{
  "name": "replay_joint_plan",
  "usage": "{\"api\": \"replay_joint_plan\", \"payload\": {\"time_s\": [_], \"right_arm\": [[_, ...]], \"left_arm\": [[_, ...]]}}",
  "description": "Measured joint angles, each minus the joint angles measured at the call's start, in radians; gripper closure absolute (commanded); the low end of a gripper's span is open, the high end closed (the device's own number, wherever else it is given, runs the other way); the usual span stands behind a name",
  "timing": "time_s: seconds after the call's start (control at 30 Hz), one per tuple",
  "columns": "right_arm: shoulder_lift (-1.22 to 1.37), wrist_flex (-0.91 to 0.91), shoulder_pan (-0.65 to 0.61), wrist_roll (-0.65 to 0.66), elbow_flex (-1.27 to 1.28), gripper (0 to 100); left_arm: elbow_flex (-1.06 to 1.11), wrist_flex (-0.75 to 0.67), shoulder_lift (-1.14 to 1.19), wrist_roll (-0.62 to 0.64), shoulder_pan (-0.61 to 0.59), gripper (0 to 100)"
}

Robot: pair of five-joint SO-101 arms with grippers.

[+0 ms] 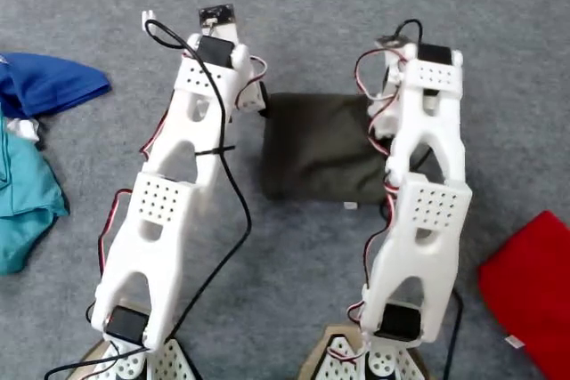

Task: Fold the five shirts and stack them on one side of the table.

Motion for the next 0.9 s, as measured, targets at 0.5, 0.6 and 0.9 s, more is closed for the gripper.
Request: {"api": "replay_joint_plan", "payload": {"time_s": [0.5,0.6,0.9], "right_arm": [[-0.006,0.103,0.382,0.017,-0.044,99.4],[-0.061,0.103,0.468,0.044,0.023,99.4],[-0.27,0.103,0.7,0.167,0.201,99.4]], "left_arm": [[0.002,0.0,-0.097,-0.095,-0.117,77],[0.003,0.0,-0.097,-0.095,-0.117,77],[0.003,0.0,-0.097,-0.095,-0.117,77]]}}
